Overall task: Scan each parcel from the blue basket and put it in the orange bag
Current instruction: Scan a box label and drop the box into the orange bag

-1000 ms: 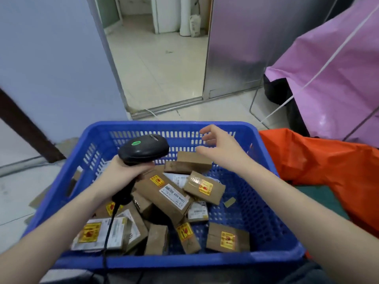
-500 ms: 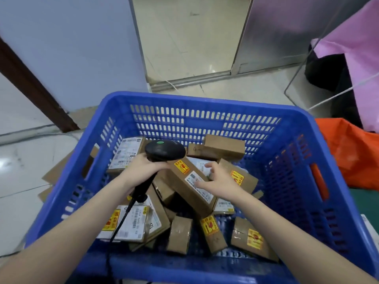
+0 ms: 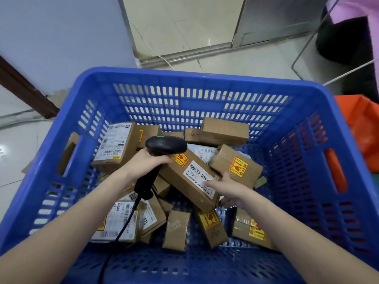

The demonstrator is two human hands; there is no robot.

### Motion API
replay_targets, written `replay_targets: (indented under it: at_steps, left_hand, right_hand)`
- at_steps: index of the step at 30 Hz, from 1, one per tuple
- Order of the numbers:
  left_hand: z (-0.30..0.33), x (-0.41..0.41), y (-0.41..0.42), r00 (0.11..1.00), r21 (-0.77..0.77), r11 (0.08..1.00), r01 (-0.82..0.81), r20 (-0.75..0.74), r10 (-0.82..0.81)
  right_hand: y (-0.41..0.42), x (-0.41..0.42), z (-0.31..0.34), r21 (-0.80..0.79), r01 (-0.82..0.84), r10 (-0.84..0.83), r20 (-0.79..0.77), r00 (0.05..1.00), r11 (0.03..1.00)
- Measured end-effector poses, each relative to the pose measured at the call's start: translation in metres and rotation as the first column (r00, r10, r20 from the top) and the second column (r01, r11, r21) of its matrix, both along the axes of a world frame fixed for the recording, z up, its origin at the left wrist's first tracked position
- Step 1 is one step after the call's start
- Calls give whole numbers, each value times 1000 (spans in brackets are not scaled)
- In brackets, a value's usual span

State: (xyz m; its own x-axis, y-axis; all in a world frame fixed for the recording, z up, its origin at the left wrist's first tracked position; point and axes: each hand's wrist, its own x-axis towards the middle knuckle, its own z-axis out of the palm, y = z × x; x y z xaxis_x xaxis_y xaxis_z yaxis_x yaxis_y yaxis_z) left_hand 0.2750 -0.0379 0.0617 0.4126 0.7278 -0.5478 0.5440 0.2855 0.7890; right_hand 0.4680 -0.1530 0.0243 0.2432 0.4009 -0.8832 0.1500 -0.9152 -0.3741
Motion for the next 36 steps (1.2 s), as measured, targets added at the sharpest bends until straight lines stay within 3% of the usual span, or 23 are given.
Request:
replay_targets:
  at_steps: [9,14,21,24,28,33,36]
  left_hand:
    - [45,-8,-1,999,146,989,-23,37,18]
    - [88,-4,-11,995,273,961,-46,102,19]
    - [147,6,-35,943,352,915,-197,323,79]
    - [162,10,-49,927,368,911,-187,374,39]
    - [169,14,-60,917,320,934,-158,398,18]
    - [166,26,-64,938,324,928,-185,339,69]
    - [166,33,-64,941,360,913,-190,331,66]
  right_hand:
    - [4,5,50,211,101,-115,56,992,972]
    - [-4,15,102,403,222,-259,38,965,888]
    - [-24,27,174,541,330,-336,-91,937,773]
    - [-34,32,196,603,392,-350,-192,917,695]
    - [-45,42,202,623,583,-400,-425,812,521]
    - [-54,39,199,716,581,-481,-380,790,388]
    - [-51,38,197,752,550,-510,-333,793,364]
